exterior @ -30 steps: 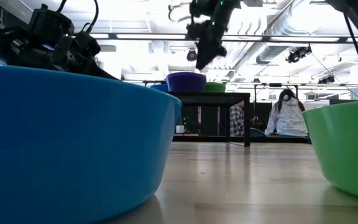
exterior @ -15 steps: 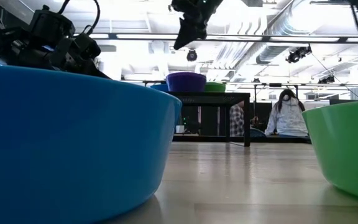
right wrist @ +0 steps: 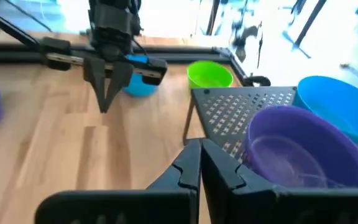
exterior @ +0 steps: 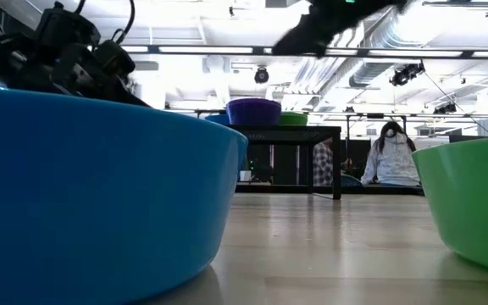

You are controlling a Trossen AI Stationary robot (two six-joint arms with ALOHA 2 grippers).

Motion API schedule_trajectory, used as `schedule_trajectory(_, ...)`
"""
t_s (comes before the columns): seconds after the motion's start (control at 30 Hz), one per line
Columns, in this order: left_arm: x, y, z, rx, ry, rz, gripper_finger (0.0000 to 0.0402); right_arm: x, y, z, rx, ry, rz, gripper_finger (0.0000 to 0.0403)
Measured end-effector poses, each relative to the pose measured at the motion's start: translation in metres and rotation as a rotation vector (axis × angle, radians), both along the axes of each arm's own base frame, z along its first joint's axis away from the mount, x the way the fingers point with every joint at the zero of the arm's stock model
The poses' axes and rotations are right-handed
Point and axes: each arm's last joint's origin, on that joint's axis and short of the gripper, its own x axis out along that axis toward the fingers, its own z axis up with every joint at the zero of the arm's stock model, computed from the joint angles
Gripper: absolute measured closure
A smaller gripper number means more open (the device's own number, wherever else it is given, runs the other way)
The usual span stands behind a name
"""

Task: Pick & Place Mini bowls
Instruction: Stack the bottom blue bowl on the blue bowl on the shelf

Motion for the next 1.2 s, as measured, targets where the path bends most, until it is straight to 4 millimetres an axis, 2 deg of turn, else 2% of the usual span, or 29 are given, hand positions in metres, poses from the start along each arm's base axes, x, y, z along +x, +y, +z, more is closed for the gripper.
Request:
schedule_trajectory(0.13, 0.003, -0.008, 0.003, 0.004, 0.004, -0.029, 0.0401, -0.038, 0.015, -0.029, -0.002, -0.107, -0.024, 0.0401)
schedule_trajectory(0.3, 0.022, -0.024, 0.024, 0.038, 0.045, -0.09, 0.0401, -0.077, 0.022, -0.068, 0.019, -0.252, -0.034, 0.0401)
schedule_trajectory(0.4, 0.034, -0.038, 0.036, 0.106, 0.128, -0.096, 0.0401, -0.094, 0.022, -0.09, 0.011, -0.308, -0.036, 0.0402)
schedule_trajectory(0.53, 0.047, -0.06, 0.052, 0.14, 0.23, -0.083, 0.0401, -0.11, 0.023, -0.11, -0.01, -0.371, -0.038, 0.0401)
schedule_trajectory(0.6, 0.057, -0.072, 0.062, 0.119, 0.257, -0.08, 0.0401, -0.116, 0.023, -0.116, -0.026, -0.393, -0.035, 0.0401)
schedule_trajectory(0.77, 0.074, -0.104, 0.069, 0.041, 0.394, -0.039, 0.0401, -0.122, 0.024, -0.119, -0.043, -0.455, -0.025, 0.0401)
schedule_trajectory(0.87, 0.082, -0.12, 0.063, -0.038, 0.525, 0.023, 0.0389, -0.122, 0.025, -0.121, -0.046, -0.437, 0.019, 0.0402)
schedule_trajectory(0.97, 0.092, -0.14, 0.06, -0.112, 0.633, 0.059, 0.036, -0.122, 0.027, -0.124, -0.004, -0.416, 0.049, 0.0402)
schedule_trajectory(1.1, 0.106, -0.168, 0.063, -0.174, 0.722, 0.084, 0.0301, -0.121, 0.033, -0.13, 0.121, -0.371, 0.097, 0.0402)
schedule_trajectory(1.2, 0.121, -0.187, 0.069, -0.212, 0.755, 0.091, 0.0256, -0.121, 0.043, -0.135, 0.148, -0.317, 0.154, 0.0402)
